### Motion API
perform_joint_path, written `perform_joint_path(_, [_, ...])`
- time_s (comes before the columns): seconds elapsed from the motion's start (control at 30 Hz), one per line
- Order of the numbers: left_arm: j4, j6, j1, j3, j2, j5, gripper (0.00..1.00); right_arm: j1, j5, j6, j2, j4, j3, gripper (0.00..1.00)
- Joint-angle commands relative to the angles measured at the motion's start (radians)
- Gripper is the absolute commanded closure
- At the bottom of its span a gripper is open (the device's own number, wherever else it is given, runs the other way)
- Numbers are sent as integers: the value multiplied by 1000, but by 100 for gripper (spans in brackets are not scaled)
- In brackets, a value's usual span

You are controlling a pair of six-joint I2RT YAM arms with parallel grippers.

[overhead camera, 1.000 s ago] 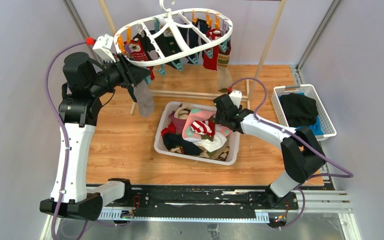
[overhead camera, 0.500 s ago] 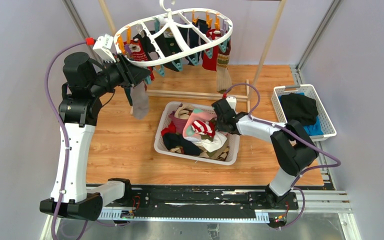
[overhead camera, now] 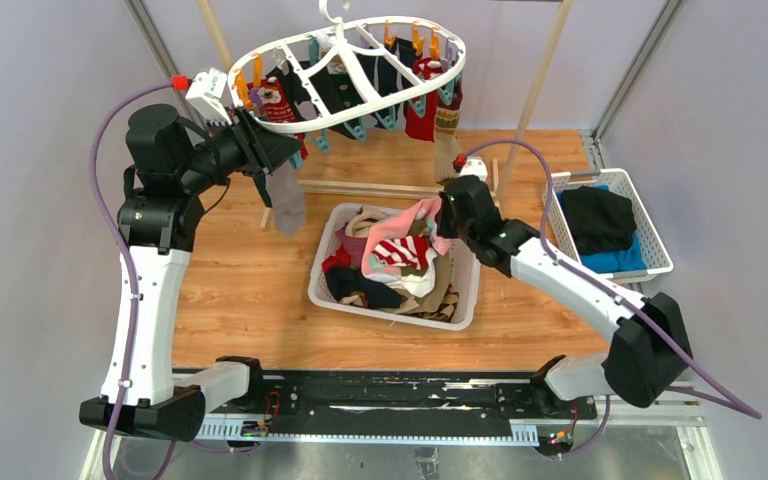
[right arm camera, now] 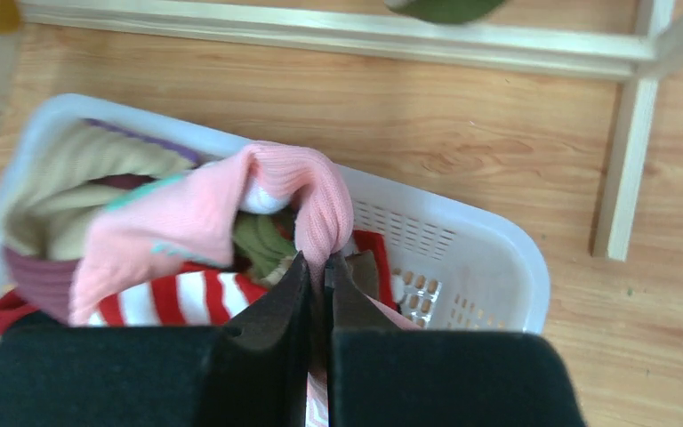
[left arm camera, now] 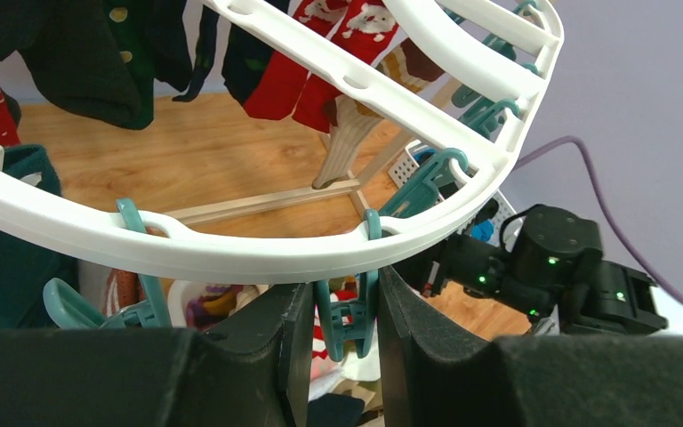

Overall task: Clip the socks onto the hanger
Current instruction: Pick up the sock from the bin.

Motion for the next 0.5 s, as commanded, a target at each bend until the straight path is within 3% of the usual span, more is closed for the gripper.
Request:
perform_joint_path(0.0, [-8,-6,-6,0,-12,37,100,77,7,-116,-42,-48,70,100])
perform_joint_path(0.23, [-12,-5,-6,5,-15,37,100,239,28,-224,-30,-161,249,100])
perform_joint_path(0.47, [-12,-10,-6,9,-18,40,100,251,-15,-238,-34,-239,377,100])
